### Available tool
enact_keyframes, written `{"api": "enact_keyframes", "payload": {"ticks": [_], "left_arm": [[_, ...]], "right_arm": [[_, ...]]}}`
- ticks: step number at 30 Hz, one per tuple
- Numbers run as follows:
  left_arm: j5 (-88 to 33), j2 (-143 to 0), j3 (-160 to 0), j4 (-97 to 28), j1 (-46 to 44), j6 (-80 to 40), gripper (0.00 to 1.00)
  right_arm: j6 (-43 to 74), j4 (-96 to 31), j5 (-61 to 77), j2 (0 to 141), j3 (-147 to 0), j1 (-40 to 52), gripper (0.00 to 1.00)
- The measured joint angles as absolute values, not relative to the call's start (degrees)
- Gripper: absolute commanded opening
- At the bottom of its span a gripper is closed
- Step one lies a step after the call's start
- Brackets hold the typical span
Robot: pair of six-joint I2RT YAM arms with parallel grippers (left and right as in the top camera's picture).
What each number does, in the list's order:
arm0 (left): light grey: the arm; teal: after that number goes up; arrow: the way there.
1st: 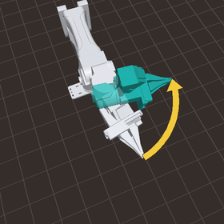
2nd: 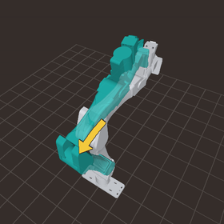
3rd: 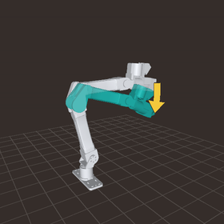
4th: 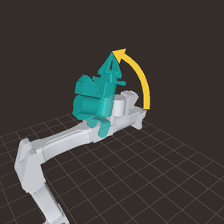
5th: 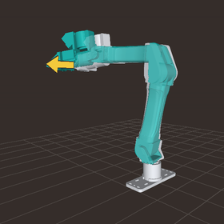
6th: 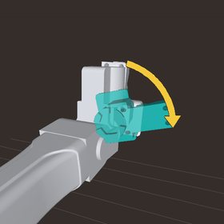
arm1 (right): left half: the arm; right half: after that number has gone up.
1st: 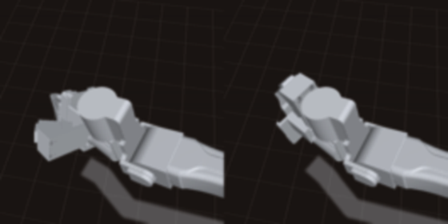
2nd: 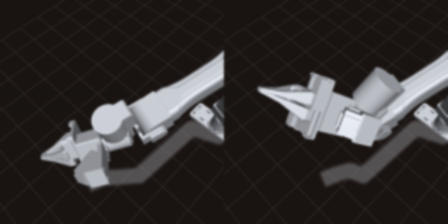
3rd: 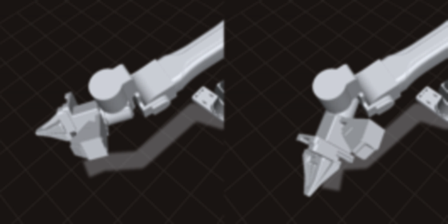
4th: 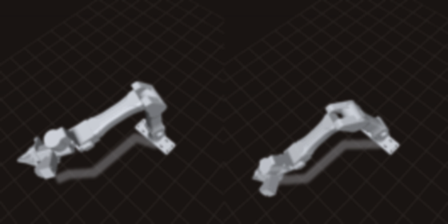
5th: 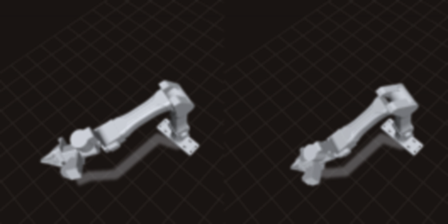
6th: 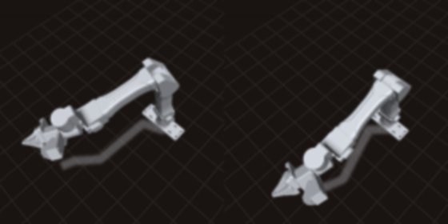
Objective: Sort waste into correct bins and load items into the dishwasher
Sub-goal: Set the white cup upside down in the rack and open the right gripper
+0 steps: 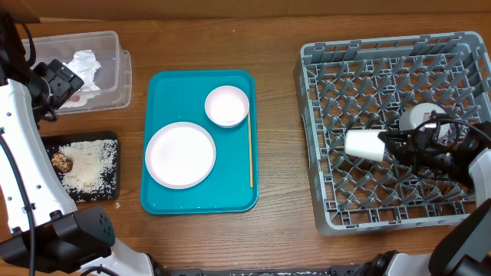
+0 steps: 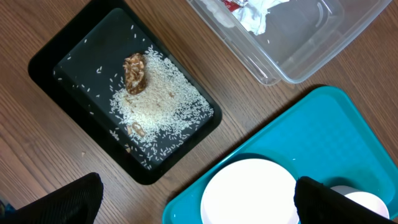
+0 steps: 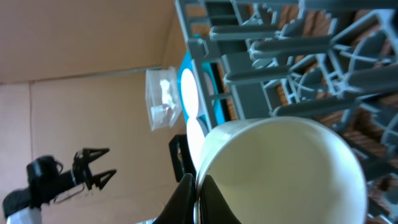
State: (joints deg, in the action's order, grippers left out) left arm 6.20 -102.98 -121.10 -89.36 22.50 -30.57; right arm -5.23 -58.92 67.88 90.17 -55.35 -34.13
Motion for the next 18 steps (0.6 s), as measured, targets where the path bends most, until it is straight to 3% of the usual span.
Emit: {"api": "enact_keyframes", "payload": {"ticks": [18], "left_arm": [[6.20,-102.98,-121.10,-89.36,22.50,-30.57,1.00]], "right_arm": [[9.58,-58.59,54.37,89.49,-59.70,-34.11,0.04]]}}
